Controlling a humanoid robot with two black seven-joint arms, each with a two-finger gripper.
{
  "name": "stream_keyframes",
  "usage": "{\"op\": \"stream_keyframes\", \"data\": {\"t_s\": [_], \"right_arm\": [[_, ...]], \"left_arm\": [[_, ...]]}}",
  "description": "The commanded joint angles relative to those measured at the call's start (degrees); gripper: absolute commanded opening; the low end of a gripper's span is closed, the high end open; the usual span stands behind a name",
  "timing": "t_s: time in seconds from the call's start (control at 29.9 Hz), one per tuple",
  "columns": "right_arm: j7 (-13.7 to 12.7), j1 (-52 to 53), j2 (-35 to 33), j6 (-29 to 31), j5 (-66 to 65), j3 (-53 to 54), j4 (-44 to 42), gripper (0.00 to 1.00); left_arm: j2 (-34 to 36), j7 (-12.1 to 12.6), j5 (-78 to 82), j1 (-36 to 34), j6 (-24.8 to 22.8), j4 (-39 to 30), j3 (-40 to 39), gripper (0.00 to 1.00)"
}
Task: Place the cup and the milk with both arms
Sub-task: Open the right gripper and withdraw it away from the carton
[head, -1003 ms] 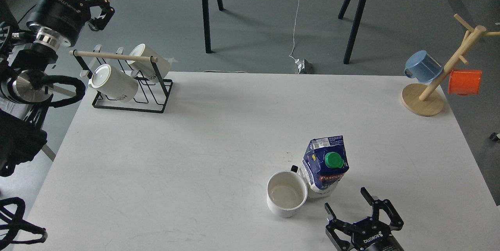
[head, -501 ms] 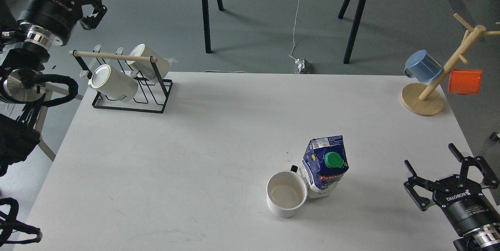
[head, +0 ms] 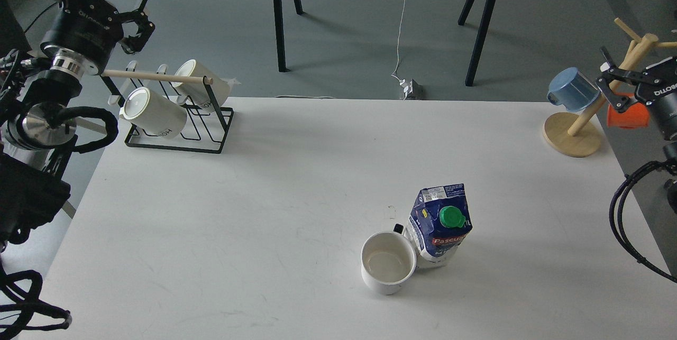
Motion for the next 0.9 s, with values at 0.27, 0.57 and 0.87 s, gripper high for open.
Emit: {"op": "stream_keyframes", "data": {"t_s": [0.27, 0.57, 0.87], "right_arm": [[0.44, 23.38, 9.76, 0.00, 0.09, -9.91, -24.76, 0.99], [6.85, 22.50, 11.25, 0.00, 0.44, -10.01, -24.41, 0.99], [8.80, 21.80, 11.17, 0.00, 0.44, -10.01, -24.41, 0.99]], "left_arm": [[-1.15, -0.36, -4.13, -0.77, 0.10, 0.57, -0.41, 1.00], [-1.24, -0.18, -3.95, -2.96, 0.80, 1.44, -0.32, 1.00], [-2.91, 0.08, -4.04, -12.02, -0.34, 12.08, 0.56, 1.00]]}}
